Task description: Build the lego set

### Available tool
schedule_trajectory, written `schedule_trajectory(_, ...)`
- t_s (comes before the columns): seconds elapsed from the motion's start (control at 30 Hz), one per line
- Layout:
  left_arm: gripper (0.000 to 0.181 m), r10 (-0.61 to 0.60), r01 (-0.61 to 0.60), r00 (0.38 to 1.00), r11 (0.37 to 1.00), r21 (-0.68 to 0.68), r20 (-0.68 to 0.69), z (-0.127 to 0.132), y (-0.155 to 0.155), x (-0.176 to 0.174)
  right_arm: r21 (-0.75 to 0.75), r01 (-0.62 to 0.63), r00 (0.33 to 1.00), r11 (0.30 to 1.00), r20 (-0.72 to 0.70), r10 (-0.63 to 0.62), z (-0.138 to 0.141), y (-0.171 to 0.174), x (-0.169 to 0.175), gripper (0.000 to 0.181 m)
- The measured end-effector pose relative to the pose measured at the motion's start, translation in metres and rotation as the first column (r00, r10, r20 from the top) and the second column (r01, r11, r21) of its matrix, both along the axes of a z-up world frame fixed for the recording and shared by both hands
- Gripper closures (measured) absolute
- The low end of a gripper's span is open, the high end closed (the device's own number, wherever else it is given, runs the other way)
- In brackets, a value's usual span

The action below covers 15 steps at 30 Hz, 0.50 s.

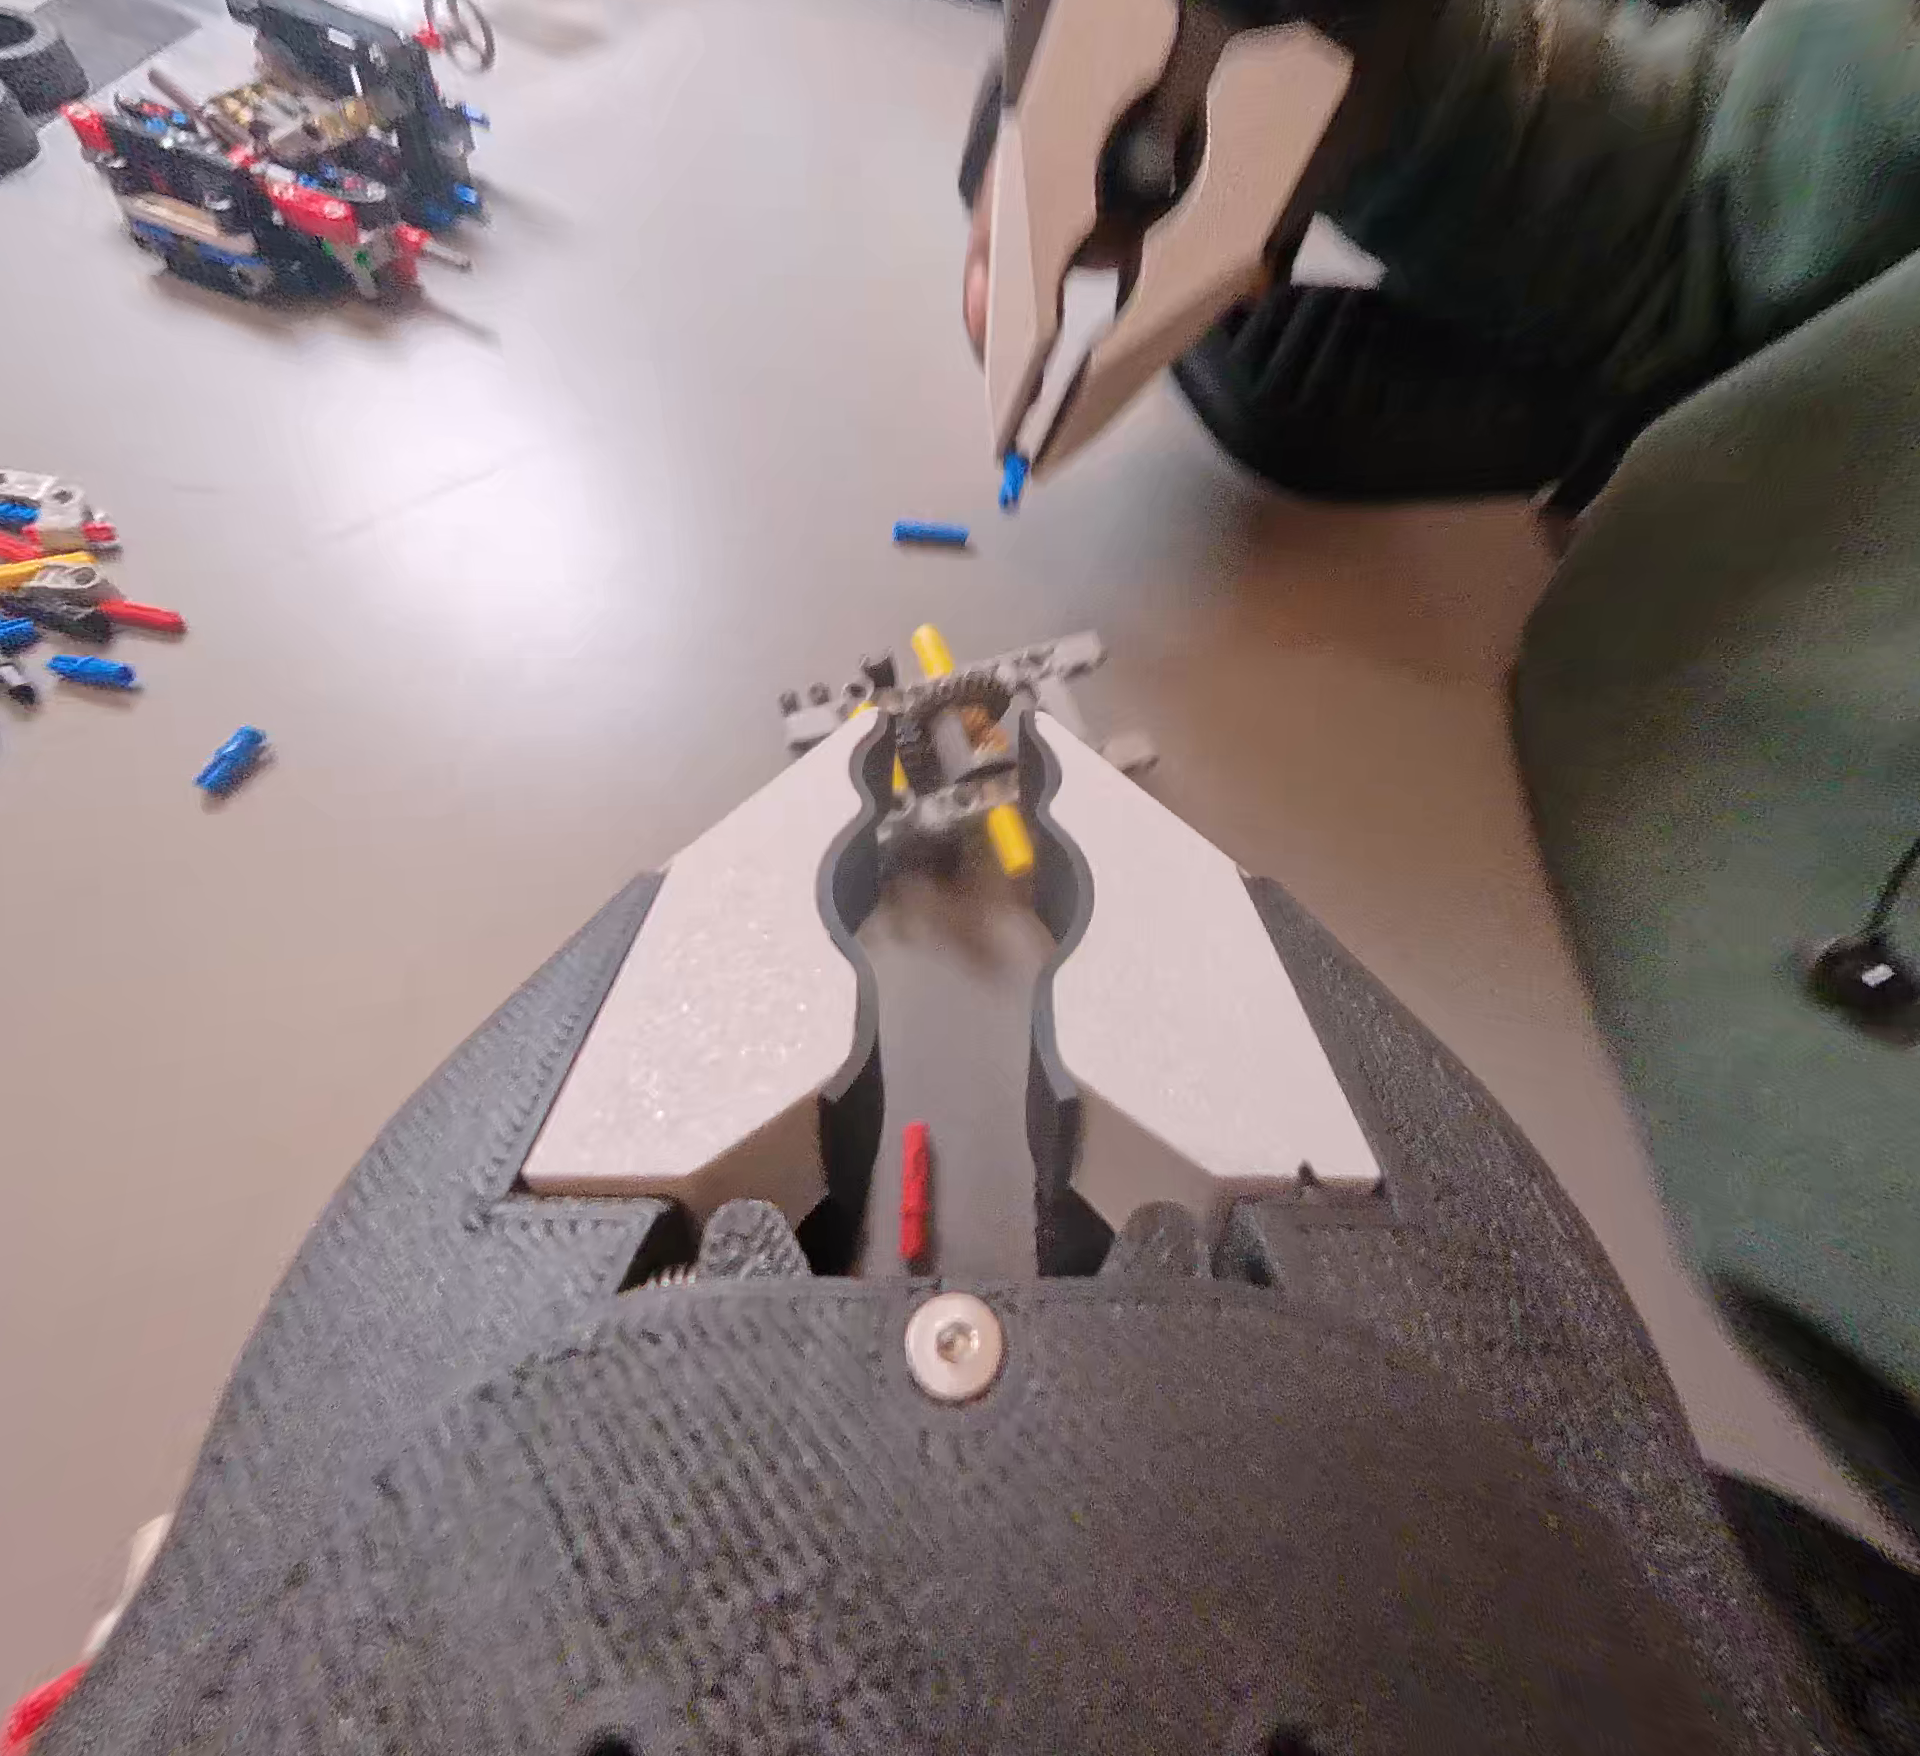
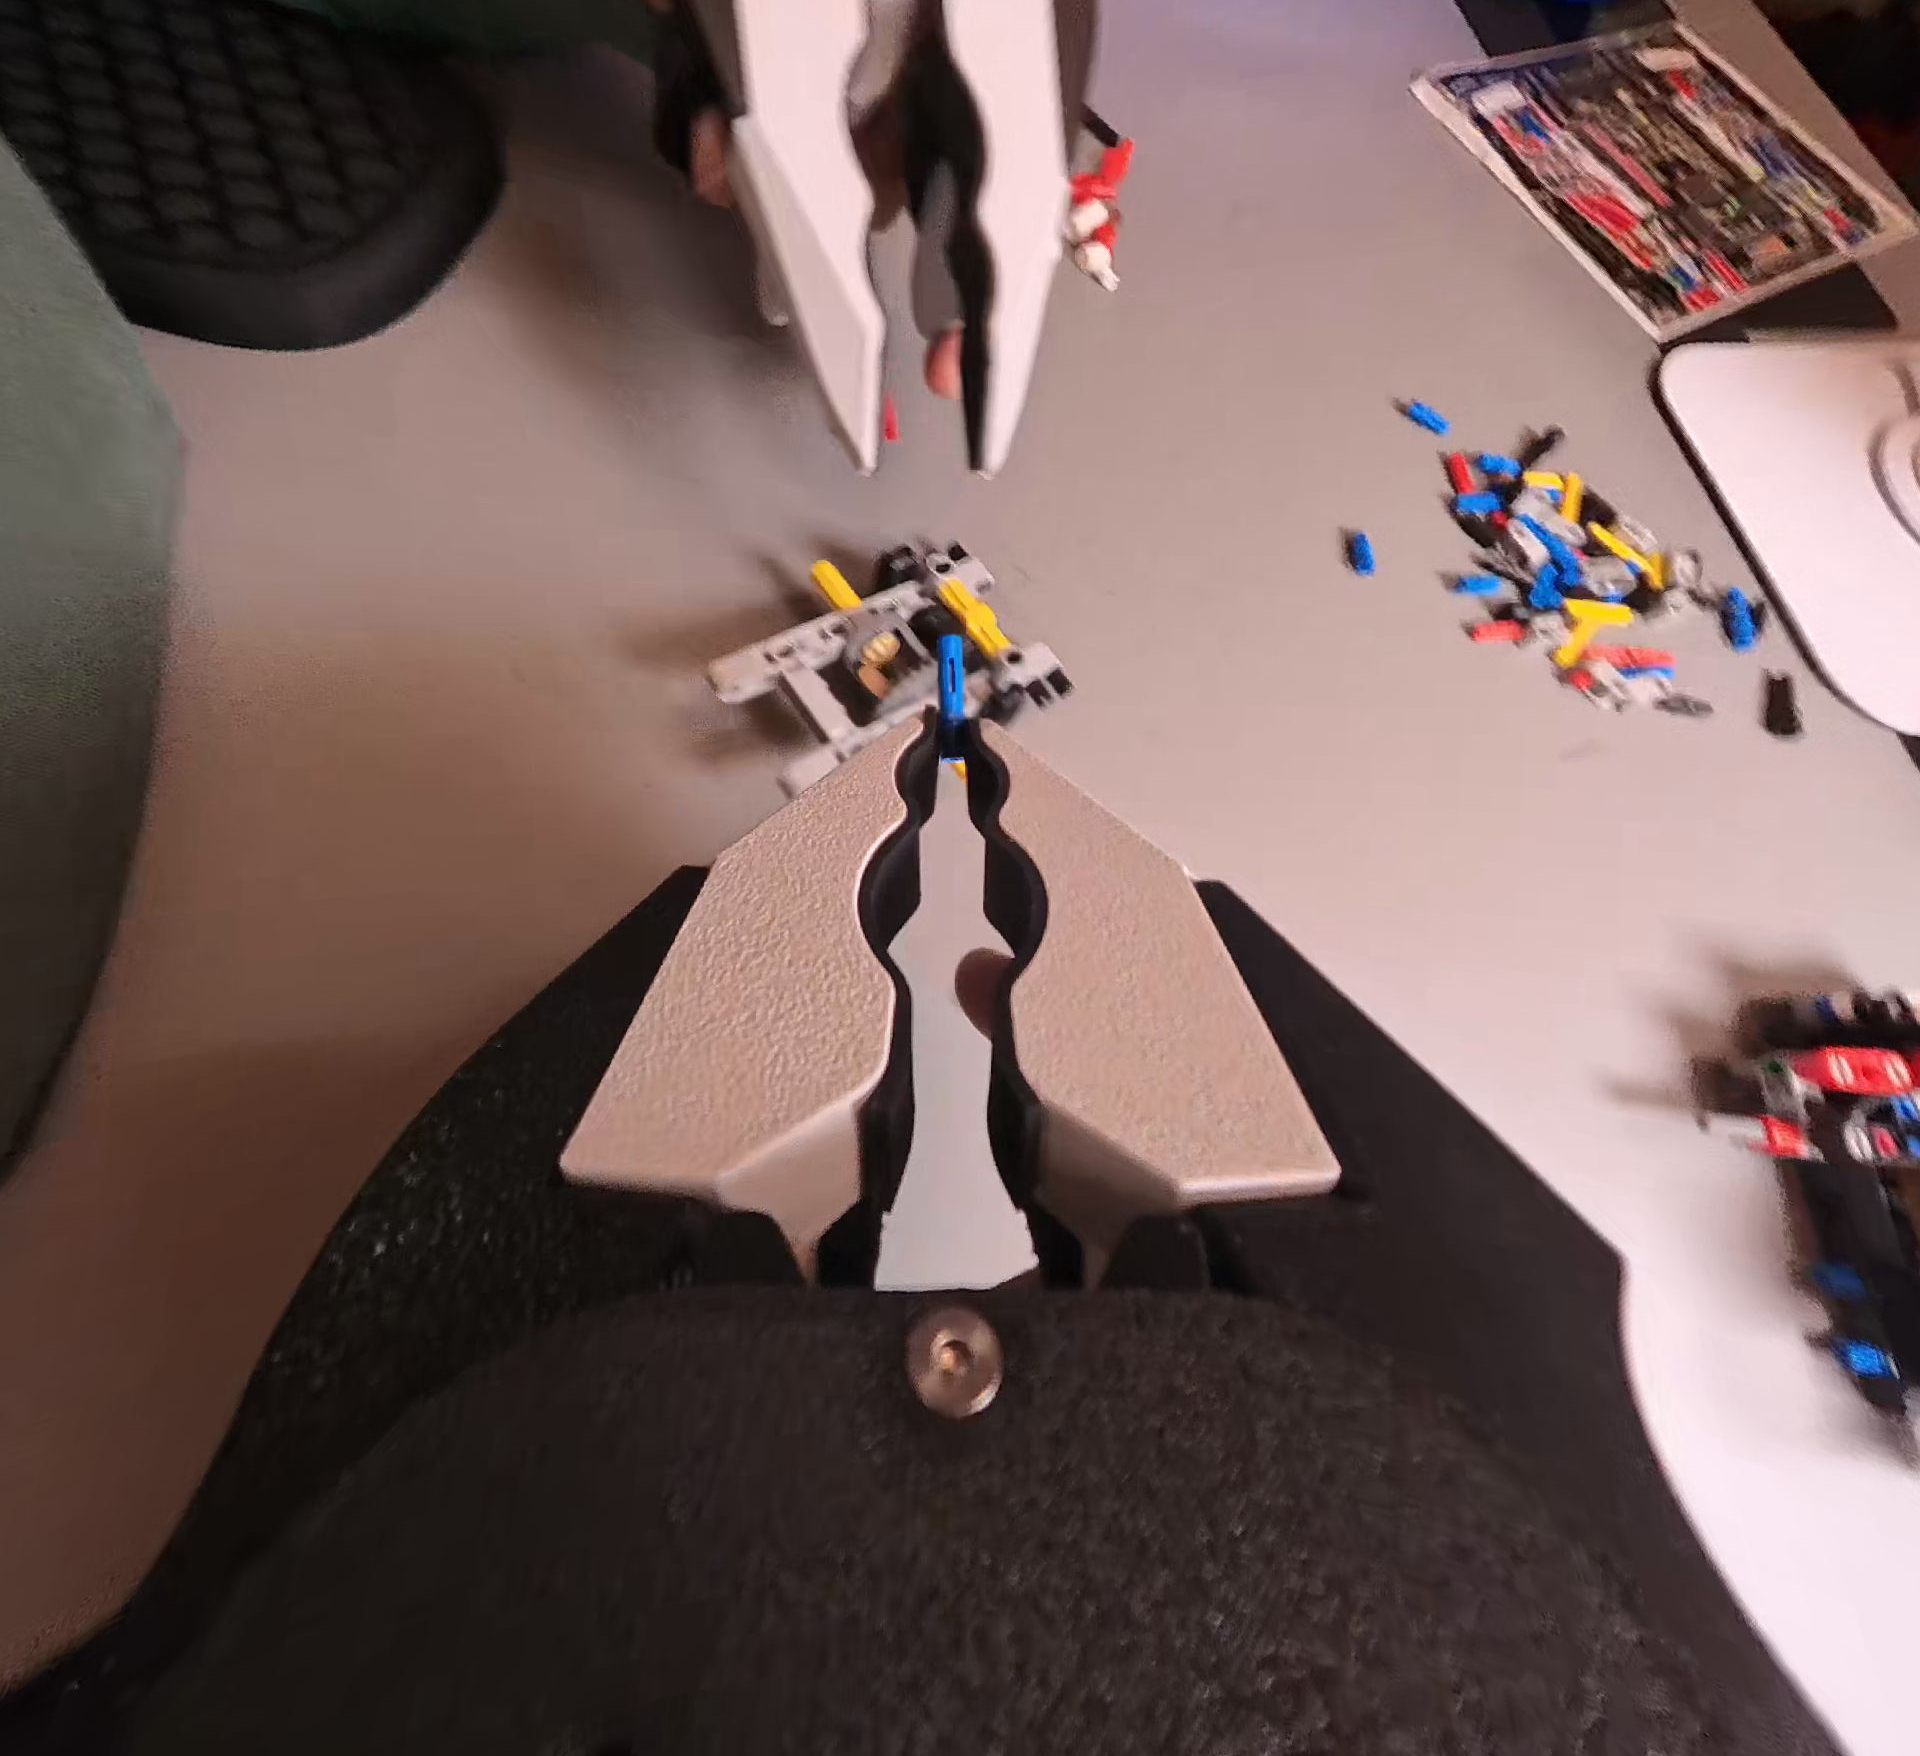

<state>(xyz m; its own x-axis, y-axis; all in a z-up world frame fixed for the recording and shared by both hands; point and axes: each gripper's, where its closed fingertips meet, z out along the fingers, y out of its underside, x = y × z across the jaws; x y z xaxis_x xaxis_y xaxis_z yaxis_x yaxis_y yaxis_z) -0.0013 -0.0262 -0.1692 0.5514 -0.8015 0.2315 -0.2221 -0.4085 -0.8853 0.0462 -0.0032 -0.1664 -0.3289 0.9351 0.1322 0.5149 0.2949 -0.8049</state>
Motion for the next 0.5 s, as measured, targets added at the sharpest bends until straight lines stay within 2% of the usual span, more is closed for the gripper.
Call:
schedule_trajectory(0.07,0.158,0.000,0.006,0.993,0.999,-0.049,0.122,0.010,-0.002,0.011,0.015,-0.045,0.999,0.999,-0.004,0.046,0.000,-0.015,-0.006,0.179)
schedule_trajectory(0.2,0.157,-0.018,0.057,0.966,0.988,-0.146,0.258,0.016,-0.007,0.025,0.039,-0.102,0.995,0.994,-0.001,0.102,-0.002,-0.034,-0.015,0.178)
schedule_trajectory(0.5,0.178,-0.048,0.089,0.962,0.986,-0.142,0.270,0.015,-0.016,0.031,0.066,-0.106,0.994,0.992,-0.012,0.107,0.007,-0.042,-0.024,0.179)
